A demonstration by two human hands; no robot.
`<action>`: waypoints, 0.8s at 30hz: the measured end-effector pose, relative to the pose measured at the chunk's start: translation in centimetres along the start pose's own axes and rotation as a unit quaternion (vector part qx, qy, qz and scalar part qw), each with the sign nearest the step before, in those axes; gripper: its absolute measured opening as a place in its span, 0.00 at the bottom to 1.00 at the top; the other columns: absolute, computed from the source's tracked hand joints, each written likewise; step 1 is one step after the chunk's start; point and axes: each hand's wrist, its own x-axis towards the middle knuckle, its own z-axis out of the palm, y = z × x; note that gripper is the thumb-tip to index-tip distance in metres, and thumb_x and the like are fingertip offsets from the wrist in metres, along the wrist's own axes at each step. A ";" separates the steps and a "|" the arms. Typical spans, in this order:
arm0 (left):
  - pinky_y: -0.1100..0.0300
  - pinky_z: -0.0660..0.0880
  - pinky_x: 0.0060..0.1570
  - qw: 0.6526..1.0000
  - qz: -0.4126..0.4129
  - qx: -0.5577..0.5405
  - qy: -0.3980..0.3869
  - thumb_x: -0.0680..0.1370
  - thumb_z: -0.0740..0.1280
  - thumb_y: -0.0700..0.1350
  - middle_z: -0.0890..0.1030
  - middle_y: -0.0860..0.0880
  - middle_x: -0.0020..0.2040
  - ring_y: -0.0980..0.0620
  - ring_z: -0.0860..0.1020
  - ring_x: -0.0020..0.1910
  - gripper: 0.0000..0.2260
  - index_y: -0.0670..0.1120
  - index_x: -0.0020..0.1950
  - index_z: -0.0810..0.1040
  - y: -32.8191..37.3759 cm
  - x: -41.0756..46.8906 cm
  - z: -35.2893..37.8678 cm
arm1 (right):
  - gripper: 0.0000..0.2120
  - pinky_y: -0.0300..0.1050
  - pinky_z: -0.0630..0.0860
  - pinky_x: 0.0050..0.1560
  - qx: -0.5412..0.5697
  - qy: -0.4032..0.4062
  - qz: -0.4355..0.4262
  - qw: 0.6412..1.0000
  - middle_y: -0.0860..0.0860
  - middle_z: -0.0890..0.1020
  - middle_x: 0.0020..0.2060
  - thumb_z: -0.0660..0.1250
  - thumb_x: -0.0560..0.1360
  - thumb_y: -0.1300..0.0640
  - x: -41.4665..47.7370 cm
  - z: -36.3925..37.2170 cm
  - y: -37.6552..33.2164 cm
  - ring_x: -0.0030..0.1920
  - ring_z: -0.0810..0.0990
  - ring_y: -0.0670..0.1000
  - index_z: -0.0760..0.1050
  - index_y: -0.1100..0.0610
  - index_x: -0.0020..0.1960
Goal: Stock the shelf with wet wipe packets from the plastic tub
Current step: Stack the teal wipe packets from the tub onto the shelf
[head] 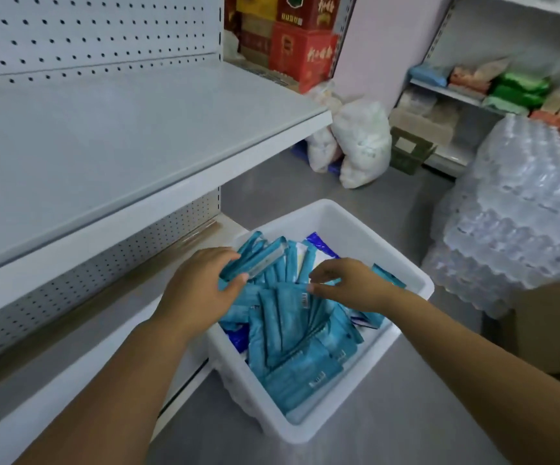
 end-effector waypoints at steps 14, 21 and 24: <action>0.50 0.48 0.79 0.993 -0.011 0.103 -0.056 0.79 0.67 0.60 0.63 0.49 0.80 0.50 0.55 0.81 0.31 0.49 0.78 0.66 -4.0 -1.8 2.2 | 0.35 0.60 0.65 0.70 -0.149 -0.061 -0.059 0.985 0.51 0.74 0.64 0.78 0.69 0.43 4.1 4.7 -1.5 0.65 0.71 0.54 0.68 0.50 0.72; 0.49 0.49 0.79 0.992 -0.018 0.114 -0.055 0.78 0.67 0.61 0.64 0.50 0.79 0.51 0.54 0.81 0.31 0.50 0.78 0.66 -3.9 -1.5 2.4 | 0.37 0.61 0.62 0.70 -0.205 -0.146 -0.094 0.963 0.51 0.71 0.65 0.75 0.70 0.40 5.3 4.7 -2.0 0.68 0.66 0.54 0.66 0.49 0.74; 0.50 0.50 0.78 0.992 -0.021 0.115 -0.055 0.78 0.67 0.61 0.64 0.50 0.79 0.51 0.54 0.81 0.31 0.50 0.78 0.67 -3.9 -1.4 2.0 | 0.38 0.61 0.64 0.70 -0.223 -0.158 -0.091 0.958 0.51 0.69 0.65 0.75 0.70 0.39 5.5 4.6 -2.3 0.68 0.65 0.55 0.66 0.50 0.74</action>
